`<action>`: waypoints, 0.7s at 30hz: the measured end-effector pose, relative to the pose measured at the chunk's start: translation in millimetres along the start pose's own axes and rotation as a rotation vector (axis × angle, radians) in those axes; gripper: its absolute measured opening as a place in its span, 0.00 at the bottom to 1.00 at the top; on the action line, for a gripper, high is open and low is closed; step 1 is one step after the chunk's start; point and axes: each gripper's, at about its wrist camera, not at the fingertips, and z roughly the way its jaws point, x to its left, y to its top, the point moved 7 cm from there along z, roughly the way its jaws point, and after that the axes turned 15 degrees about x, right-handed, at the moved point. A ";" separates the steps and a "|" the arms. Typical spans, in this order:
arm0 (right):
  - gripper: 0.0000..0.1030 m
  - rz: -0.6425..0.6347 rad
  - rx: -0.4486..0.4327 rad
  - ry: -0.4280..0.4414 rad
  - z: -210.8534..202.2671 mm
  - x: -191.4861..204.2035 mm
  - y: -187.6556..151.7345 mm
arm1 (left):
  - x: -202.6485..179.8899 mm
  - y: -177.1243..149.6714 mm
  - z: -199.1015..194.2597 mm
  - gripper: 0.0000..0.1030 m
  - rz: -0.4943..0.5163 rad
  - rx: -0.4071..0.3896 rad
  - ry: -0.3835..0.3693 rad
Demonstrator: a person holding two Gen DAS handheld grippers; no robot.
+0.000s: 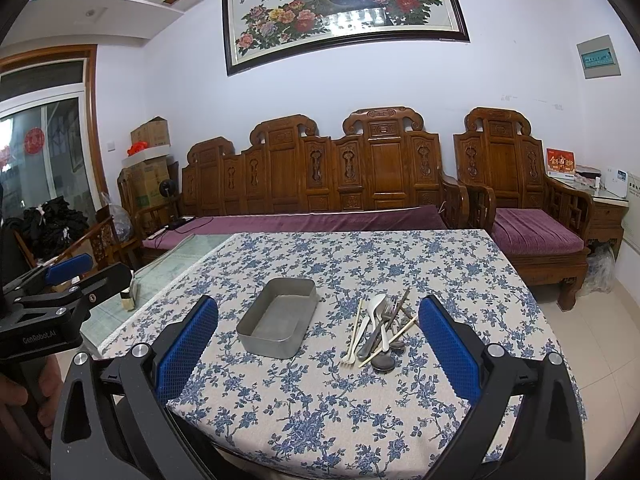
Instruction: Organize utensils
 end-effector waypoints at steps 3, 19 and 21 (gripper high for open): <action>0.98 0.000 -0.001 -0.001 -0.4 0.1 0.6 | 0.7 -0.4 -0.5 0.94 -0.001 -0.001 0.000; 0.98 -0.002 -0.003 0.002 -6.4 0.6 5.5 | 0.3 0.0 1.3 0.94 -0.002 -0.006 0.003; 0.98 -0.001 -0.003 0.001 -6.8 0.4 6.3 | 0.6 -0.2 0.6 0.94 -0.001 -0.007 0.004</action>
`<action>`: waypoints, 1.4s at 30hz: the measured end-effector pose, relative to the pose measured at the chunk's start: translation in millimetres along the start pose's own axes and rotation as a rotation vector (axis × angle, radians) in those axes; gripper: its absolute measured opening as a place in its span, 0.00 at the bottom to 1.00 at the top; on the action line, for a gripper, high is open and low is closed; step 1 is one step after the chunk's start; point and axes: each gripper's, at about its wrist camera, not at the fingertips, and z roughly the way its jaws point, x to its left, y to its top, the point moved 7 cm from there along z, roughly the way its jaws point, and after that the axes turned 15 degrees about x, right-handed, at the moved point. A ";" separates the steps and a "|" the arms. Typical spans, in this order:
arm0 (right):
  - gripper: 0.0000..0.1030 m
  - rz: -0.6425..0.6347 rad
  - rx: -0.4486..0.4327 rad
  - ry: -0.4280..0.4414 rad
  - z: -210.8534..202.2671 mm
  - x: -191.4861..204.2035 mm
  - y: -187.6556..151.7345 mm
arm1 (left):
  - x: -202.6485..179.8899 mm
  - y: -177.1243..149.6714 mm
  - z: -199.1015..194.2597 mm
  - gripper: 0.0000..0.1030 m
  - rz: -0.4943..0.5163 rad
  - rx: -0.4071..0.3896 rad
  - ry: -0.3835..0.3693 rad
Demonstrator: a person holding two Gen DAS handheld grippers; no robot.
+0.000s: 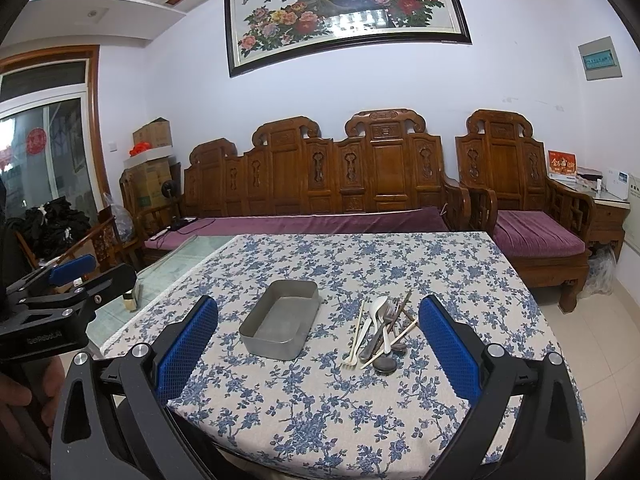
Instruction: Organize utensils
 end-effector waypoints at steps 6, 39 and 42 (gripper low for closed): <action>0.98 0.000 -0.001 0.001 -4.0 0.8 2.5 | 1.2 0.2 -0.2 0.94 0.001 -0.001 0.001; 0.91 -0.005 0.026 0.020 17.4 -11.2 -3.8 | -9.0 -7.4 35.8 0.94 0.036 0.085 -0.027; 0.86 -0.016 0.054 0.012 35.0 -18.2 -6.8 | -12.5 -11.7 55.9 0.94 0.045 0.120 -0.047</action>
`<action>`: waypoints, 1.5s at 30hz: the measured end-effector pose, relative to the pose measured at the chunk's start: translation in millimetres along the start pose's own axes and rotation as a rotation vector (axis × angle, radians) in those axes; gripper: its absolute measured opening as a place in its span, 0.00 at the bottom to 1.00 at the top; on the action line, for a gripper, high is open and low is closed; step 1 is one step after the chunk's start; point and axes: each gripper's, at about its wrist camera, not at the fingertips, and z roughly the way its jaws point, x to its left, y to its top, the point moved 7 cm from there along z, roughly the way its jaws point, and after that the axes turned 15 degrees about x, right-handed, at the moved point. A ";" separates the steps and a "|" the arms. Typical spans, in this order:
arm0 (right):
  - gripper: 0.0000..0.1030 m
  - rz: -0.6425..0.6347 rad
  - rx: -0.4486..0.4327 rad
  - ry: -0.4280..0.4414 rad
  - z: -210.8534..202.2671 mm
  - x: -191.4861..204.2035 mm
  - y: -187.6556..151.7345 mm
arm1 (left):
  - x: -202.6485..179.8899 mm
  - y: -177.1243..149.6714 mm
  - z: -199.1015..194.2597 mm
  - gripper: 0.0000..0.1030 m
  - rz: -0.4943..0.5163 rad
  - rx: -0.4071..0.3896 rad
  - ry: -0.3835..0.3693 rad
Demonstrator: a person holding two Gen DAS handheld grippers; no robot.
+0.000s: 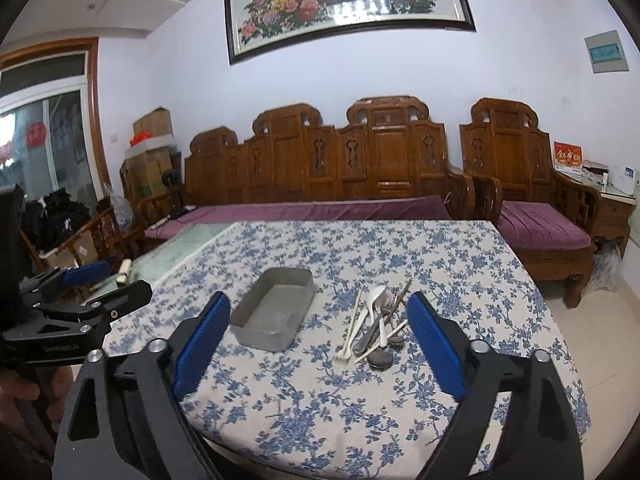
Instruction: Organize utensils
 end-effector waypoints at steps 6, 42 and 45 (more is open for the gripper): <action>0.80 -0.007 0.040 -0.015 30.4 -18.6 3.8 | -4.6 1.4 35.2 0.94 0.013 0.046 -0.034; 0.42 0.011 0.502 -0.056 259.0 -191.4 -54.4 | -66.6 -9.7 181.4 0.89 0.145 0.308 -0.129; 0.41 -0.018 0.517 -0.041 275.8 -194.2 -51.2 | -70.9 -9.3 189.3 0.85 0.142 0.331 -0.139</action>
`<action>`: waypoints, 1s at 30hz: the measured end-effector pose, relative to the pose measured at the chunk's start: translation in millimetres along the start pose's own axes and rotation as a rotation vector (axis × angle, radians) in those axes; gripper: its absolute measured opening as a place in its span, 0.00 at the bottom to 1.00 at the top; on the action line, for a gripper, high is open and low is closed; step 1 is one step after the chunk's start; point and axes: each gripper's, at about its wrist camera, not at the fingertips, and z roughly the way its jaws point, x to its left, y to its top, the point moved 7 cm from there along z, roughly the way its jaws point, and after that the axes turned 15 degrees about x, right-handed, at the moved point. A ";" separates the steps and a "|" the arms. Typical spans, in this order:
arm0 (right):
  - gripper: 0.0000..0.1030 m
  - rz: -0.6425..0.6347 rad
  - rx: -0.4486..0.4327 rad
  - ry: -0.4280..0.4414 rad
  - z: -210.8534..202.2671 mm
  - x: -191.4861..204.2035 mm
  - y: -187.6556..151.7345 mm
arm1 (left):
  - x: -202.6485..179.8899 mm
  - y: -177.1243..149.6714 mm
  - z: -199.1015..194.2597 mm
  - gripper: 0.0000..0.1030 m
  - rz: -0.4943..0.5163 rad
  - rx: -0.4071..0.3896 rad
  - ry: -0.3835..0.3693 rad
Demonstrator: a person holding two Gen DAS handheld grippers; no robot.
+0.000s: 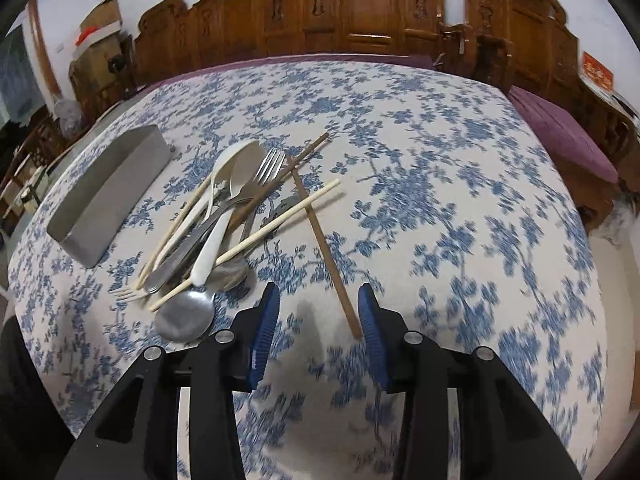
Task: Organize utensils
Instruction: 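Grasp a dark wooden chopstick with the right tool while the left tool approaches the pile, then grasp the metal fork from the pile with the left tool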
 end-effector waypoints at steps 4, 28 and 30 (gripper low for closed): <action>0.38 -0.046 0.024 -0.024 19.7 -1.8 16.0 | -3.2 6.1 14.2 0.77 -0.010 0.029 -0.007; 0.06 0.042 0.084 -0.081 23.5 -42.1 -12.6 | -48.2 67.7 115.9 0.39 0.093 0.191 -0.033; 0.06 0.028 0.085 -0.099 23.5 -40.9 -13.4 | -48.7 73.2 123.8 0.36 0.097 0.199 -0.022</action>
